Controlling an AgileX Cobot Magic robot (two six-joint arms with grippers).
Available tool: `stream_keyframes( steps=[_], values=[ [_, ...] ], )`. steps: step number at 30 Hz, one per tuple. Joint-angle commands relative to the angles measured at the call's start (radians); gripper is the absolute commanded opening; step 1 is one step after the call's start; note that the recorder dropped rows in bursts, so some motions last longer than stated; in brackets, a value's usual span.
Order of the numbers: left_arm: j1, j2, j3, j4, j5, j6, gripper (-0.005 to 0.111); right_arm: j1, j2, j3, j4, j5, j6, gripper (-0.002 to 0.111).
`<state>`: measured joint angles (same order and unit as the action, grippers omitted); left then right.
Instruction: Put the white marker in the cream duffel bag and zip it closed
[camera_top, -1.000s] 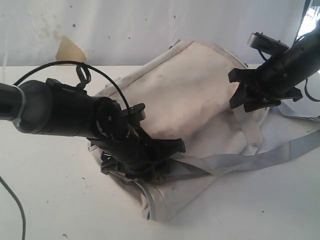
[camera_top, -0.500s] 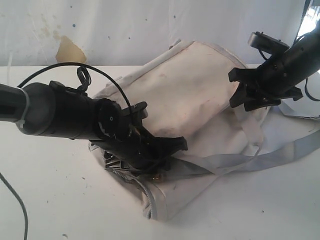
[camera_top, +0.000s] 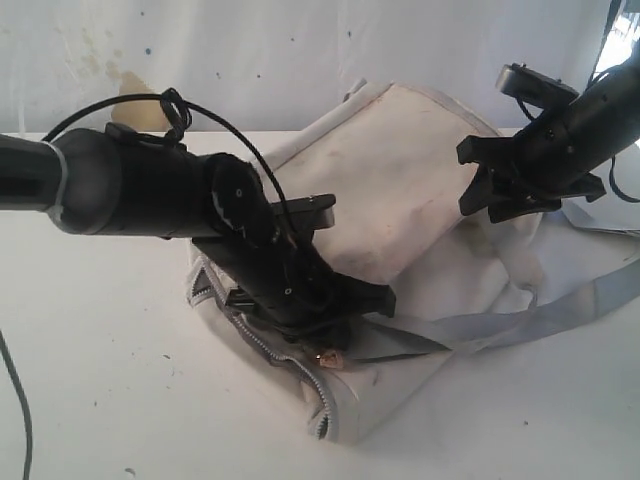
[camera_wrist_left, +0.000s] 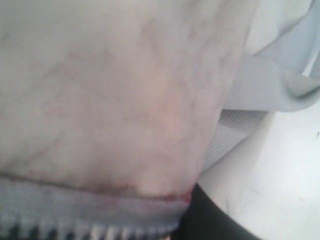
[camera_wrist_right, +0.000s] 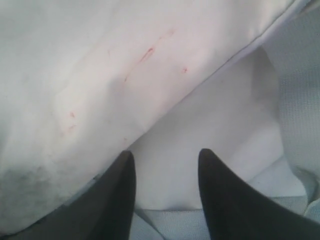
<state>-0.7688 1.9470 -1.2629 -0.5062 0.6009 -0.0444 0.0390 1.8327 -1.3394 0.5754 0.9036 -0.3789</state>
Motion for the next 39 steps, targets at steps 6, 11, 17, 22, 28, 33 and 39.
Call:
stream_keyframes(
  steps=[6,11,17,22,28,33,39],
  values=[
    [0.025,-0.066,-0.082,0.036,0.139,0.117,0.000,0.000,-0.006,0.002,0.006,0.018,-0.010,0.038],
    [0.076,-0.105,-0.088,-0.038,0.230,0.128,0.000,0.000,-0.006,0.002,0.006,0.012,-0.010,0.038],
    [0.121,-0.108,-0.088,-0.362,0.229,0.178,0.000,0.000,-0.006,0.002,0.006,0.021,-0.010,0.038],
    [0.145,-0.109,-0.088,-0.343,0.355,0.304,0.000,0.000,-0.006,0.002,0.040,0.049,-0.045,0.038],
    [0.200,-0.109,-0.088,-0.348,0.576,0.531,0.000,0.000,-0.006,0.002,0.177,0.130,-0.290,0.038],
    [0.244,-0.109,-0.088,-0.350,0.620,0.706,0.000,0.000,-0.006,0.002,0.273,0.204,-0.641,0.038],
    [0.323,-0.109,-0.088,-0.387,0.620,0.810,0.000,0.000,-0.004,0.002,0.392,0.317,-0.902,0.039]
  ],
)
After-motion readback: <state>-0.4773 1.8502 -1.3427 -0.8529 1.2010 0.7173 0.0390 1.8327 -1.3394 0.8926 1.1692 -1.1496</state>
